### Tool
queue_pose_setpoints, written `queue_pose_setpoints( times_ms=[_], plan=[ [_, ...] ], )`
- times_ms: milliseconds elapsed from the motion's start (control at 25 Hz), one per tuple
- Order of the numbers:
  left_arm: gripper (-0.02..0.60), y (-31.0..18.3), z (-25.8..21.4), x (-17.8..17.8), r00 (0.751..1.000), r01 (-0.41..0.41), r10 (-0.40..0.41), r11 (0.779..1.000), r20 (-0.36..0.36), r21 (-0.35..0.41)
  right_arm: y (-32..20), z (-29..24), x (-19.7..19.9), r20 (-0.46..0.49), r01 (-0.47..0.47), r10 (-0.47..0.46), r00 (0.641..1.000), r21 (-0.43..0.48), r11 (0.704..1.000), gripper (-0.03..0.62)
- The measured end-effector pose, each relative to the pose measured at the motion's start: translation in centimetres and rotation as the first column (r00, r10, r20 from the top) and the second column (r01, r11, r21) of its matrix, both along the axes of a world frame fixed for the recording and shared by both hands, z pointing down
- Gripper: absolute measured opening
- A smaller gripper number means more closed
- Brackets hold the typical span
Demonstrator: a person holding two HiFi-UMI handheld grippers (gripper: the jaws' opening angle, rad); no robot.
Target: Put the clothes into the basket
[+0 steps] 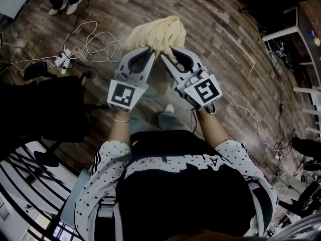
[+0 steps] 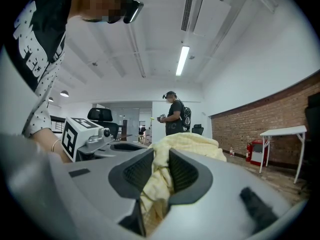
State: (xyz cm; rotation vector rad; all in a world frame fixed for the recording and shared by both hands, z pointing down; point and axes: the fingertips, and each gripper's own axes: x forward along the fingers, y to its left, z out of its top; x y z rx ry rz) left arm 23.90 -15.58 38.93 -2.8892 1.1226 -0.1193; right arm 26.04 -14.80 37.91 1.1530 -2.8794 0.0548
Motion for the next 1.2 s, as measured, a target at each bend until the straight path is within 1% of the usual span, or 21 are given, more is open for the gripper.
queue_pose_setpoints(
  times_ms=[360, 520, 1200],
  plan=[
    [0.038, -0.1, 1.0, -0.3, 1.0, 0.009, -0.009, 1.0, 0.009, -0.011, -0.1, 0.8, -0.1, -0.003, 0.008, -0.008, 1.0, -0.025, 1.0, 0.101],
    [0.038, -0.1, 1.6, -0.4, 1.0, 0.012, -0.012, 1.0, 0.027, -0.017, -0.2, 1.4, 0.0, -0.01, 0.008, -0.009, 1.0, -0.036, 0.999, 0.101],
    [0.038, 0.0, 2.5, -0.5, 0.998, 0.008, -0.006, 1.0, 0.069, -0.03, -0.3, 2.4, 0.2, -0.05, 0.001, -0.003, 0.999, -0.048, 0.999, 0.109]
  ],
)
